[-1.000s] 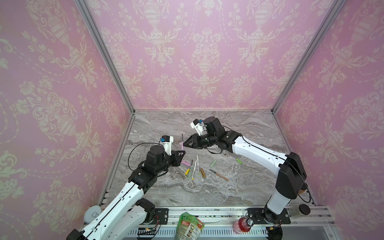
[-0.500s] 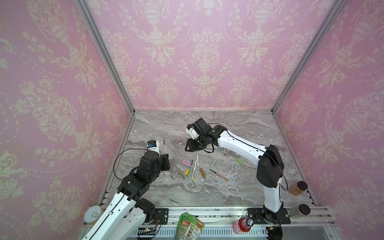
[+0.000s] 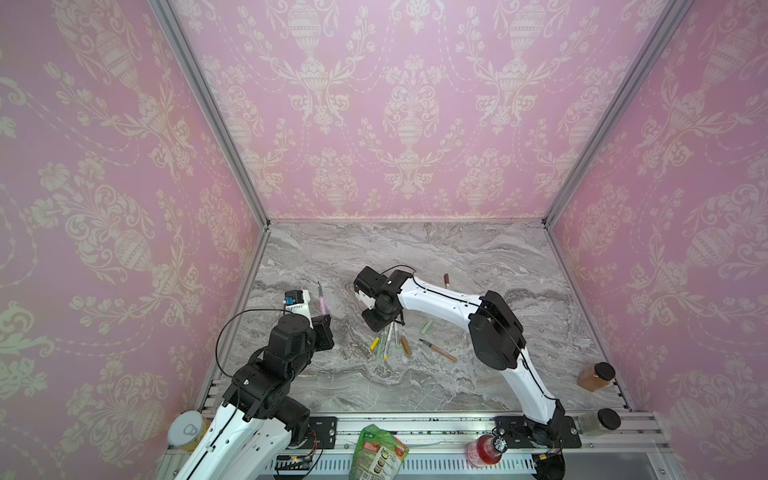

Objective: Insert the pens into the pen caps
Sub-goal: 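Release the pink pen and grasp the pink cap on the table with the right gripper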

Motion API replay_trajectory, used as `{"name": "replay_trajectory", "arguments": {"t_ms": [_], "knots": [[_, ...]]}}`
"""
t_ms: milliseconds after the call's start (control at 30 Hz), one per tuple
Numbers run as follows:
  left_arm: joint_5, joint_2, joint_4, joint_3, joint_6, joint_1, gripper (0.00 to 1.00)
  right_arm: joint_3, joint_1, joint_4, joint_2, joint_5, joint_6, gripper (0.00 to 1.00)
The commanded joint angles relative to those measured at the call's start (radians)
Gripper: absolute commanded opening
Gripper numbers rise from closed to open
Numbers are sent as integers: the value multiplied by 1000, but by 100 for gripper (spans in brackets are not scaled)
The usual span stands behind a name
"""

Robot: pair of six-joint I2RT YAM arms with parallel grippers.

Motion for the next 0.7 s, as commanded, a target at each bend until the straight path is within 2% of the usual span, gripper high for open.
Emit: {"name": "replay_trajectory", "arguments": {"t_ms": [0, 333, 667], "knots": [[-2, 5, -15, -10, -33, 8, 0, 32, 12, -31, 44, 47, -44, 31], [24, 15, -23, -12, -53, 8, 0, 41, 44, -14, 102, 75, -82, 28], [44, 7, -41, -14, -55, 8, 0, 52, 55, -32, 149, 92, -65, 11]]}}
